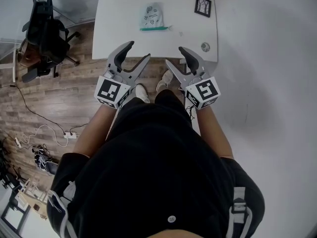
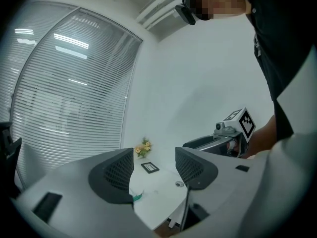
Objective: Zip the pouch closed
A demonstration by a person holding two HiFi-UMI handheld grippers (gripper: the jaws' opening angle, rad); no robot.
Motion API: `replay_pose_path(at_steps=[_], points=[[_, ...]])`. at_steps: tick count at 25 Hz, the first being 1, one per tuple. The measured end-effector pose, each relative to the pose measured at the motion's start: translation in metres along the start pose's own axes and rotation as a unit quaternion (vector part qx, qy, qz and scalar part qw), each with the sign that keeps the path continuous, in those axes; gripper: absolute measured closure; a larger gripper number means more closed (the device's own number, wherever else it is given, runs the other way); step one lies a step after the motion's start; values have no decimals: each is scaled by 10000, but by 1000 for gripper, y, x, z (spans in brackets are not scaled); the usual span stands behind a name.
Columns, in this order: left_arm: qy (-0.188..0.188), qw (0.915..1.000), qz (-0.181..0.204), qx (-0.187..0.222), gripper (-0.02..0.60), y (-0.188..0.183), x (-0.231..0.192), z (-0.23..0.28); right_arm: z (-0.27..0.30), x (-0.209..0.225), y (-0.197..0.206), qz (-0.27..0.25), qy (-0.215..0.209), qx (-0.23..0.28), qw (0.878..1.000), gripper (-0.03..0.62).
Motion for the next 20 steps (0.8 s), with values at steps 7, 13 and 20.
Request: replay_pose_path(at_steps=[7,13,20], points=[[-223,9996,28,-158,324,3,-21,50,41,64,12,80,-266,-73,9996,359],[-479,9986,-56,-209,324,-7,-38,93,75,116,10,32,-600,-223,9979,359],[-740,9964,-123,-407,324,-2,-54,138,107,173,23,127,-898,-459,9948,359]])
Point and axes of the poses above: the fingertips, and each gripper's own axes: z forward along the fingers, x to its right, y out of its underside, the point moved 9 cm from there along -z, backward along the fingers, and after that the axes turned 4 degrees about -z, right-handed, at the moved point
